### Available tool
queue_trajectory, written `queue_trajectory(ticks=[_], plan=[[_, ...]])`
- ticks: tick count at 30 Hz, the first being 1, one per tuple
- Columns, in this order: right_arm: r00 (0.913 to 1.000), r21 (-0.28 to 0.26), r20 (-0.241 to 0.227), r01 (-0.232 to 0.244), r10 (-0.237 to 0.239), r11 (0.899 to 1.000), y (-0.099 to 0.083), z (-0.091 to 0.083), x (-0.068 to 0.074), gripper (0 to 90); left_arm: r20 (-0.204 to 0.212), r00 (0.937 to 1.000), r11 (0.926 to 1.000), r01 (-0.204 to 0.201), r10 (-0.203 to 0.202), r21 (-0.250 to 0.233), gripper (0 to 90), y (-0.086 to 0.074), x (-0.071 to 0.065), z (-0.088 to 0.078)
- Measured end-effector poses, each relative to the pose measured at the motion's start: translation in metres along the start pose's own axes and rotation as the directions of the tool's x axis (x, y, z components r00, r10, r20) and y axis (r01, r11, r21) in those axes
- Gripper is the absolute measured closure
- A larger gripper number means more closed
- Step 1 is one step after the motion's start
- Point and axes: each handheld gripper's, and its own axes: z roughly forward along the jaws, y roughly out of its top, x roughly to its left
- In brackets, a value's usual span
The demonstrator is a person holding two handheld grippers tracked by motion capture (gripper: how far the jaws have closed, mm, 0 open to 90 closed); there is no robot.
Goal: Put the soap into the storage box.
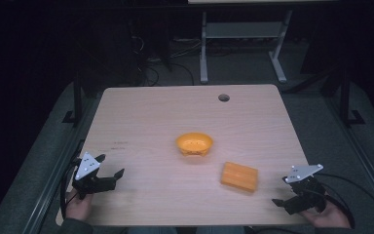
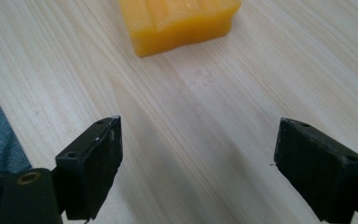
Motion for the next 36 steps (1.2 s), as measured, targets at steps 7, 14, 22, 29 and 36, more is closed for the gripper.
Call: queue_trajectory(ticks=[7, 14, 22, 29, 36], plan=[[0.9994, 0.035, -0.021, 0.030, -0.029, 0.999, 0.014, 0.002, 0.002, 14.8, 0.001, 1.0000, 1.0000, 0.000, 0.000, -0.001, 14.2, 0.000, -0.001, -0.001], [0.9973, 0.050, -0.034, 0.066, -0.064, 0.997, 0.032, 0.004, 0.005, 14.6, 0.001, 1.0000, 1.0000, -0.001, 0.001, -0.002, 14.2, 0.000, 0.000, -0.001], [0.9915, 0.081, -0.051, 0.124, -0.120, 0.989, 0.052, 0.012, 0.009, 14.3, 0.003, 1.0000, 1.0000, -0.003, 0.003, -0.004, 14.2, 0.000, 0.000, -0.001], [0.9824, 0.098, -0.081, 0.176, -0.168, 0.980, 0.074, 0.021, 0.013, 14.2, 0.003, 1.0000, 1.0000, 0.003, -0.003, -0.004, 14.2, 0.000, 0.000, -0.001], [0.9736, 0.133, -0.095, 0.219, -0.208, 0.967, 0.094, 0.036, 0.017, 14.2, 0.005, 1.0000, 1.0000, -0.003, 0.003, -0.005, 14.2, 0.000, 0.000, -0.001]])
